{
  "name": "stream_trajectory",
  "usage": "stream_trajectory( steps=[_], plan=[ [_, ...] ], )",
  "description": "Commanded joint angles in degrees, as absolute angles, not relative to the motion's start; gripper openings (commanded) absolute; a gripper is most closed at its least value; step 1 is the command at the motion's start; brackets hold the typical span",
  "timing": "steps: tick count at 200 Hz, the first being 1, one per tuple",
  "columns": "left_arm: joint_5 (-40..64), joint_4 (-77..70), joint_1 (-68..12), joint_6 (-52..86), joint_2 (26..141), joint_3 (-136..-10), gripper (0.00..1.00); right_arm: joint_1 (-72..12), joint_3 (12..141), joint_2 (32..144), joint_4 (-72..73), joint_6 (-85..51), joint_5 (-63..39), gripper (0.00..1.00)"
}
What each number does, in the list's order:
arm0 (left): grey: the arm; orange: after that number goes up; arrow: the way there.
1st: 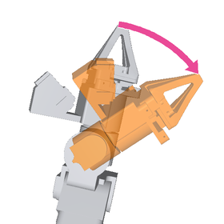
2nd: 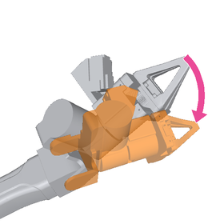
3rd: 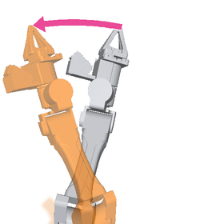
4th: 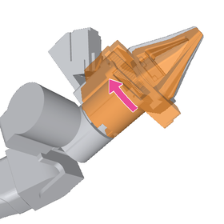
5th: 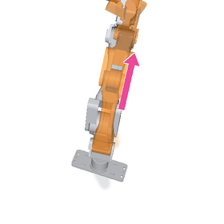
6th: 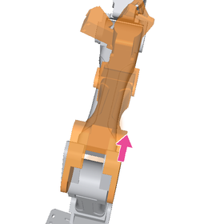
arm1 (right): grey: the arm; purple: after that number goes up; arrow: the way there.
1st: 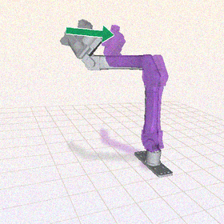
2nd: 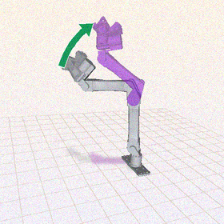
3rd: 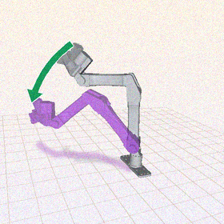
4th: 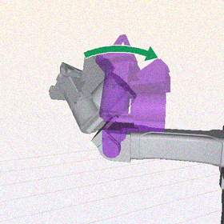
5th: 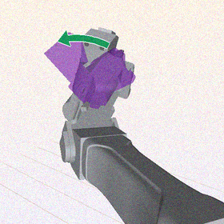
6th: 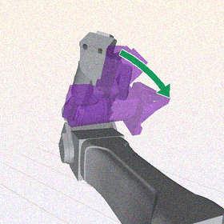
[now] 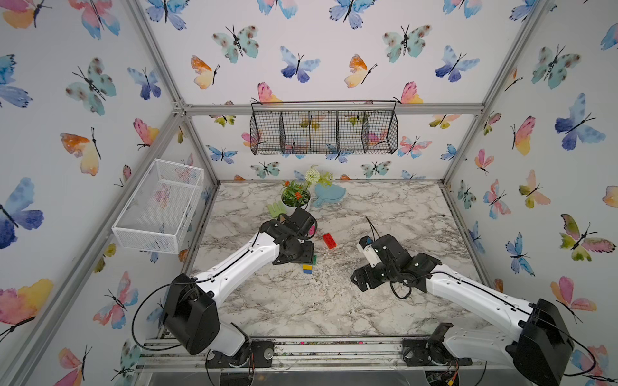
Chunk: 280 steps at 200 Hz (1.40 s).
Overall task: Assemble a spoon with lego
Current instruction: Assemble the lego brick with the lego brick.
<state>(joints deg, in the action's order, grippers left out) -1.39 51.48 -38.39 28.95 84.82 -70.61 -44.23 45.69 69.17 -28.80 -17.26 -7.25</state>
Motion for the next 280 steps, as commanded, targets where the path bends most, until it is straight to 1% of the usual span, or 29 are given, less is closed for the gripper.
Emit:
stream_trajectory(
  steps=[1,152,280],
  plan=[
    [-3.0,52.6,-38.8,29.3,86.0,-71.2,0.47,-44.1,45.2,68.8,-28.1,-16.5,-8.0,0.94],
    [-6.9,53.9,-40.2,28.7,90.2,-72.7,0.47,-44.1,44.1,68.0,-27.8,-16.4,-7.8,0.94],
    [-12.6,59.4,-42.7,28.8,93.5,-77.2,0.46,-44.1,43.4,66.8,-27.3,-16.1,-7.9,0.94]
  ],
)
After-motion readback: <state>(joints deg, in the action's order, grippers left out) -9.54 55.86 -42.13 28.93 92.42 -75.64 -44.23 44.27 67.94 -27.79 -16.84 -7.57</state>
